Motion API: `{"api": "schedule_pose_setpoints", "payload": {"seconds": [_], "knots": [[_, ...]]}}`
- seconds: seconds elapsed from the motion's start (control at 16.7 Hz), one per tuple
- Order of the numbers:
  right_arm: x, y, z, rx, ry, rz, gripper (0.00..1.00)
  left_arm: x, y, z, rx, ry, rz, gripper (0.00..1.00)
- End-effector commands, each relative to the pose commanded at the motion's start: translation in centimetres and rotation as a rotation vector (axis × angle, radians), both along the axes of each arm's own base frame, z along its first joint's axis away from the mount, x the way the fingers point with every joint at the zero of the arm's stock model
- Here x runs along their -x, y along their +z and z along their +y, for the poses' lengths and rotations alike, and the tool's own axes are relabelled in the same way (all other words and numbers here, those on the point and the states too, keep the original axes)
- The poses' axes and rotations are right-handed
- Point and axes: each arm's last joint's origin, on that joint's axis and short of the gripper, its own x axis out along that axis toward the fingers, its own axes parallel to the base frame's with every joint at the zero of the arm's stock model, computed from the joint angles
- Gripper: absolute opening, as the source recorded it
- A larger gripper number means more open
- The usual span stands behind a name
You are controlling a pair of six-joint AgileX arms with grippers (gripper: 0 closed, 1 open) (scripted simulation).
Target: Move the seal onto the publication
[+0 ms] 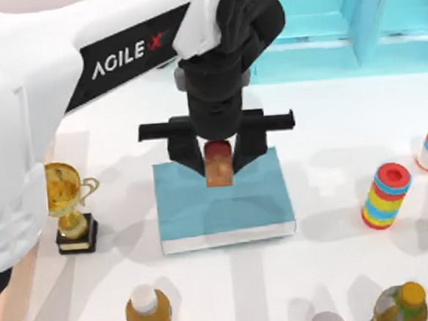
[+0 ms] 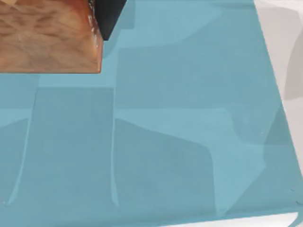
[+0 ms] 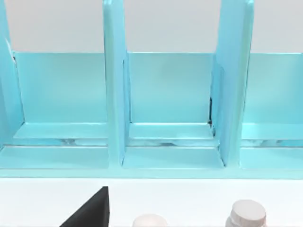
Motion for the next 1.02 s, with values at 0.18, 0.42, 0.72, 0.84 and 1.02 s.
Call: {"api": "schedule_pose_setpoints", "payload": {"seconds": [0.18,0.42,0.72,0.84,1.02], "knots": [[0.0,0.0,0.0,0.0,0.0,0.0,1.0,-0.01,0.01,0.1,-0.001,0.0,0.002,0.0],[0.0,0.0,0.0,0.0,0.0,0.0,1.0,0.0,0.0,0.0,0.0,0.0,0.0,0.0],[0.0,0.0,0.0,0.0,0.0,0.0,1.0,0.0,0.0,0.0,0.0,0.0,0.0,0.38],[0.0,0.0,0.0,0.0,0.0,0.0,1.0,0.0,0.0,0.0,0.0,0.0,0.0,0.53],[0.0,0.0,0.0,0.0,0.0,0.0,1.0,0.0,0.0,0.0,0.0,0.0,0.0,0.75]]}}
